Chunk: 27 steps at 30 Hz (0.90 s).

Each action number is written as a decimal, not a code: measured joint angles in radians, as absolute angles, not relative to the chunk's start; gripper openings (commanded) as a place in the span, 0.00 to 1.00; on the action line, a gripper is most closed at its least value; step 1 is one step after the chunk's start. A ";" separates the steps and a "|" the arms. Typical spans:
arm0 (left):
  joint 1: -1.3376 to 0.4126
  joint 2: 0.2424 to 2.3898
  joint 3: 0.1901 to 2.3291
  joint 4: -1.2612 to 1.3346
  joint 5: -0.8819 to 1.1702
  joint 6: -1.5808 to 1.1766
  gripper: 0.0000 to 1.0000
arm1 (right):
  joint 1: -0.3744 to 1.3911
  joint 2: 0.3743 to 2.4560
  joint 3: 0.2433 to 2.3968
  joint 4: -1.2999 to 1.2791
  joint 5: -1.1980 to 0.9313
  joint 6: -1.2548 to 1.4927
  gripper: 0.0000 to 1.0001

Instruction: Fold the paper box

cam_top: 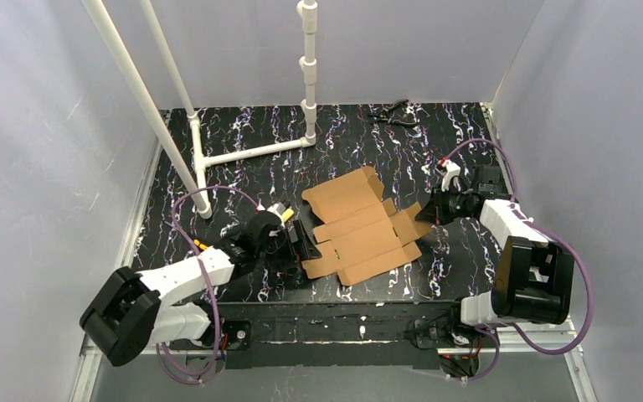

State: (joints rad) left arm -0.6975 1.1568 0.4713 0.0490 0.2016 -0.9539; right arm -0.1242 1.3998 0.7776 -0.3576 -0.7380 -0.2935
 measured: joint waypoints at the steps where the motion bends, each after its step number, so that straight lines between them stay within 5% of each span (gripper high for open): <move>1: -0.706 1.174 0.472 0.052 0.187 -0.958 0.85 | -0.124 1.400 0.777 -0.358 -0.742 -0.294 0.01; 9: -0.739 1.236 0.493 0.054 0.117 -0.971 0.87 | -0.124 1.400 0.775 -0.357 -0.768 -0.300 0.02; 14: -0.730 1.153 0.493 0.042 0.102 -0.912 0.98 | -0.124 1.400 0.775 -0.362 -0.770 -0.327 0.02; 21: -0.574 0.966 0.493 0.064 0.196 -0.868 0.98 | -0.124 1.399 0.775 -0.373 -0.780 -0.377 0.02; 27: -0.525 1.078 0.565 0.047 0.250 -0.877 0.98 | -0.124 1.388 0.775 -0.384 -0.797 -0.401 0.02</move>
